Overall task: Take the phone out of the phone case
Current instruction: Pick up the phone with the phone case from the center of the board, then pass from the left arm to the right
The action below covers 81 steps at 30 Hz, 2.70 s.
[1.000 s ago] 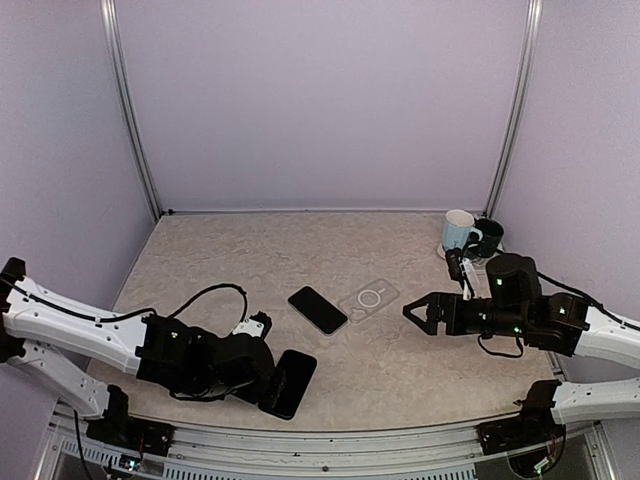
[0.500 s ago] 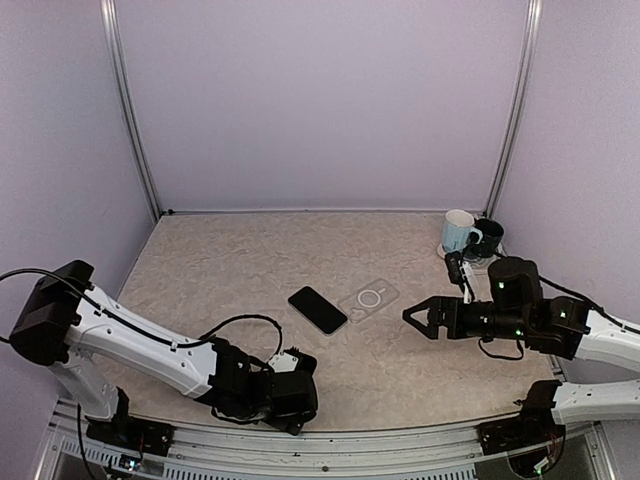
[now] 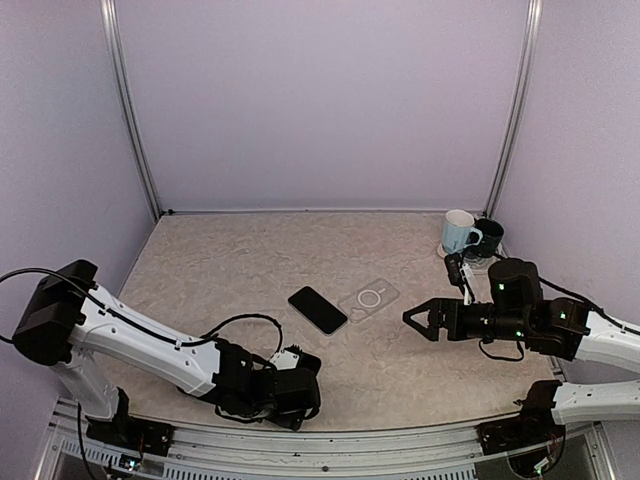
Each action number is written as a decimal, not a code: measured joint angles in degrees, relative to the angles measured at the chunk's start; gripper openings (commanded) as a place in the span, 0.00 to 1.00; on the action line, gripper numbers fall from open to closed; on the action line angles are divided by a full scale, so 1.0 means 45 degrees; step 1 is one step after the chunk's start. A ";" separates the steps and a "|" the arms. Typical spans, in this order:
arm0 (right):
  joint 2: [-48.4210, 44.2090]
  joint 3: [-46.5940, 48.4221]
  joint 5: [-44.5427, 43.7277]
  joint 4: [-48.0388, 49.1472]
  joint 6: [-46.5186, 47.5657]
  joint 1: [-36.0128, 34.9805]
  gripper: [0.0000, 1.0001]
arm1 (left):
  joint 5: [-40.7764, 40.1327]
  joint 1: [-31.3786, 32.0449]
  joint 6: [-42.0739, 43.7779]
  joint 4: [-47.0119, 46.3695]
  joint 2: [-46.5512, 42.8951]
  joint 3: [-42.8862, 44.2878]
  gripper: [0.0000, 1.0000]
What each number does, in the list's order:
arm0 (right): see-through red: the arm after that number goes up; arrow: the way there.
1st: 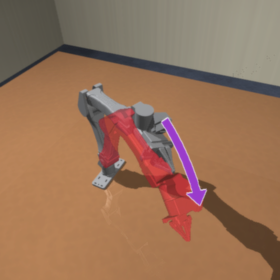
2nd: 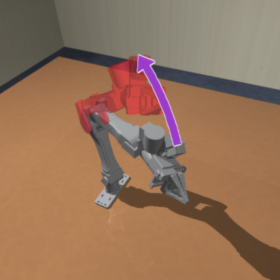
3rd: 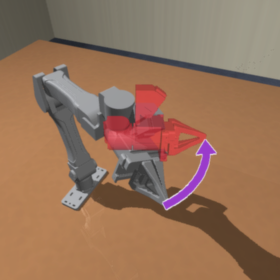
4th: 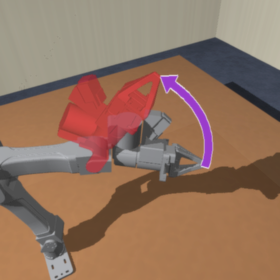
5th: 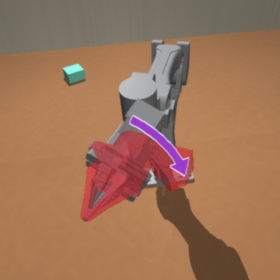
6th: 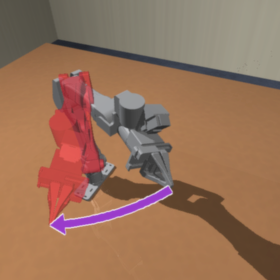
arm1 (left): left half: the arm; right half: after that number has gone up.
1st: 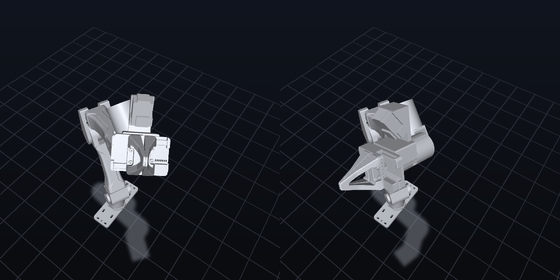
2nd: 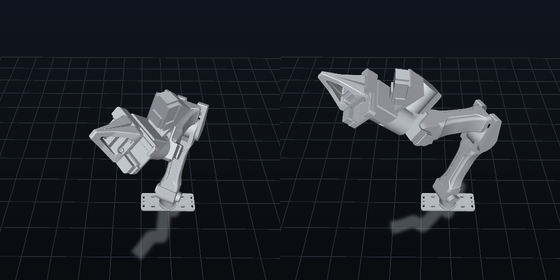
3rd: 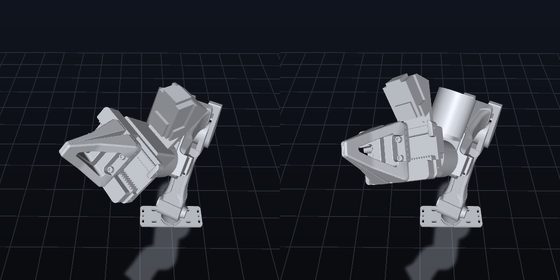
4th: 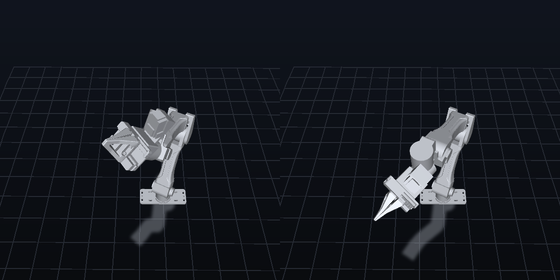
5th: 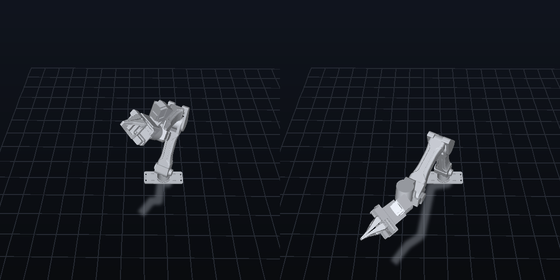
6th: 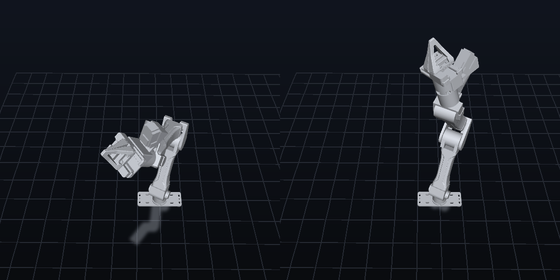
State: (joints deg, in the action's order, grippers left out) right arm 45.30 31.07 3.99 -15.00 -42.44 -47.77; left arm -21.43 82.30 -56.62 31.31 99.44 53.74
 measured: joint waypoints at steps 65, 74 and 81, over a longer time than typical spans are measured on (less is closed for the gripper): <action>0.3021 -0.2691 0.6081 0.5591 -0.5226 0.0131 0.40 | 0.2861 -0.0826 0.9170 -0.5931 -0.1015 0.0073 0.54; 0.2837 -0.2715 0.5999 0.6062 -0.5887 0.0257 0.27 | 0.2909 -0.0704 0.9282 -0.5935 -0.1020 0.0073 0.54; 0.2798 -0.3016 0.6513 0.6747 -0.6402 0.0379 0.21 | 0.2919 -0.0670 0.9559 -0.5838 -0.0996 0.0559 0.54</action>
State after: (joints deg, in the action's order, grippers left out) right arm 57.89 17.50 33.30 15.35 -71.24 -46.06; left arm -8.29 79.29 -13.61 5.04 94.96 56.25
